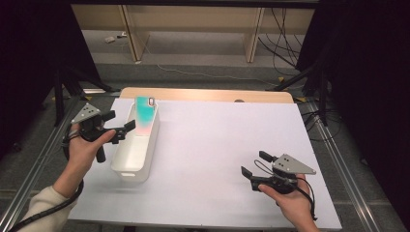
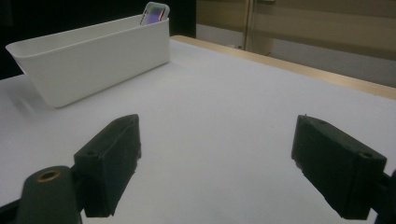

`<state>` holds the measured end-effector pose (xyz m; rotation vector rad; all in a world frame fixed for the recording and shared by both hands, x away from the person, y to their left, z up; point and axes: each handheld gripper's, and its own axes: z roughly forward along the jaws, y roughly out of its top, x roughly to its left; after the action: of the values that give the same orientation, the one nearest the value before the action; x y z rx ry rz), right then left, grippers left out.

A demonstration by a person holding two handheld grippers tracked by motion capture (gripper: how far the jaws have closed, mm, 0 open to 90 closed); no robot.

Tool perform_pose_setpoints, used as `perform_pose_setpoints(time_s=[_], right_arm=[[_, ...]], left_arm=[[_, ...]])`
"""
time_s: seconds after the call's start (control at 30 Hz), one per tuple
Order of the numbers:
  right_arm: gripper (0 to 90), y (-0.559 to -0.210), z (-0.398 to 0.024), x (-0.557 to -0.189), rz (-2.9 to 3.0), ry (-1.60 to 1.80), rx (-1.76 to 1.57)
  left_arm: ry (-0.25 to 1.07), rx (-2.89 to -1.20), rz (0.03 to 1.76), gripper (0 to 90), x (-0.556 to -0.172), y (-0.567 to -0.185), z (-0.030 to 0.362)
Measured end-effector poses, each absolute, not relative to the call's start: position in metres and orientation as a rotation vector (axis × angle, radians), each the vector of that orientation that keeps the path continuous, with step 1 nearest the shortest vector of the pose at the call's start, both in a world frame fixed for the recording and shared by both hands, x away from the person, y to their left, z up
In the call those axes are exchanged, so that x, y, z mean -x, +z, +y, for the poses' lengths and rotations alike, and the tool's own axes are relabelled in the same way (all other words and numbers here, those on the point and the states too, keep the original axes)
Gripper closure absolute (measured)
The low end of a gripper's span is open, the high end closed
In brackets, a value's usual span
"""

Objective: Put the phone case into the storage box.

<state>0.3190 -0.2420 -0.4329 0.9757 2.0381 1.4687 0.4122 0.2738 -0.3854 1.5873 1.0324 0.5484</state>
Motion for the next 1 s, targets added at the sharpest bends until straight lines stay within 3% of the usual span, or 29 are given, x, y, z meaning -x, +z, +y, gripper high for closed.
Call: perform_pose_setpoints(time_s=[1.0], right_arm=[[17.0, -0.432, -0.243, -0.318, 2.025, 1.469, -0.972]], left_arm=[[0.496, -1.604, 0.93, 4.3, -0.357, -0.392, 0.242]])
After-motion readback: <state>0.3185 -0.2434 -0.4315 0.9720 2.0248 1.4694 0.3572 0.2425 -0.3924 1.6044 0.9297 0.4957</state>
